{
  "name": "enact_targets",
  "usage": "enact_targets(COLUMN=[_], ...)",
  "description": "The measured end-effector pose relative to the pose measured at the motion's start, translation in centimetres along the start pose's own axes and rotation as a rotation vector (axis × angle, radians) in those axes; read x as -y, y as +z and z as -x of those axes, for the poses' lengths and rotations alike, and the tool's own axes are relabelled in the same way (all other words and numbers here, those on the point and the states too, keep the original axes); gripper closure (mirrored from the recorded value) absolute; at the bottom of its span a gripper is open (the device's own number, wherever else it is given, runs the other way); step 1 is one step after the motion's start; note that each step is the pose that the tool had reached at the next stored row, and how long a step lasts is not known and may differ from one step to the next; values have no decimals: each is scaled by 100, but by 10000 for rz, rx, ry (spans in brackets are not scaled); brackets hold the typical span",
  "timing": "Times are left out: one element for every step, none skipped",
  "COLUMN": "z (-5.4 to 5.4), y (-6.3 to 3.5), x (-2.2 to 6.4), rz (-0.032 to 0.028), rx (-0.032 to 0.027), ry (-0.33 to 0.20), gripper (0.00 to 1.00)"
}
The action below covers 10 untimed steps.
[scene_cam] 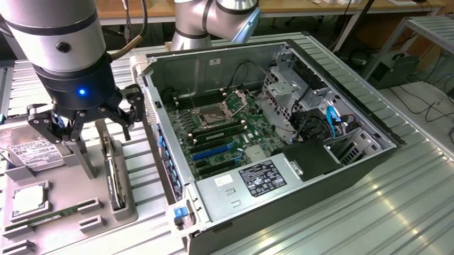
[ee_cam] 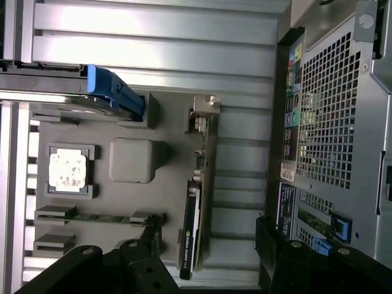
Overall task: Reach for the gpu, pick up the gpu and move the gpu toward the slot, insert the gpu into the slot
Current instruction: 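Pick up the gpu and move the gpu toward the slot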
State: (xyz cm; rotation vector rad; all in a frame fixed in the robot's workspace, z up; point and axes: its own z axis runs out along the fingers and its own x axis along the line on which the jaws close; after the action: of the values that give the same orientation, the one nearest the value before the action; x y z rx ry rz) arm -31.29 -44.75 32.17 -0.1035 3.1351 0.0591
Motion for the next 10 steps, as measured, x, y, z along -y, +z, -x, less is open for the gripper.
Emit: enact_targets(z=[0, 0, -1, 0, 0, -1, -1, -1, -1, -1], y=[9, 17, 25, 31, 37, 43, 48, 57, 77, 86], x=[0, 1, 1, 2, 2, 2, 2, 3, 4, 4], rz=[0, -1, 0, -1, -1, -1, -1, -1, 0, 0], rx=[0, -1, -1, -1, -1, -1, -1, -1, -1, 0], ry=[0, 0, 0, 1, 1, 1, 1, 0, 0, 0], gripper=[28, 28, 28, 28, 28, 28, 28, 28, 28, 28])
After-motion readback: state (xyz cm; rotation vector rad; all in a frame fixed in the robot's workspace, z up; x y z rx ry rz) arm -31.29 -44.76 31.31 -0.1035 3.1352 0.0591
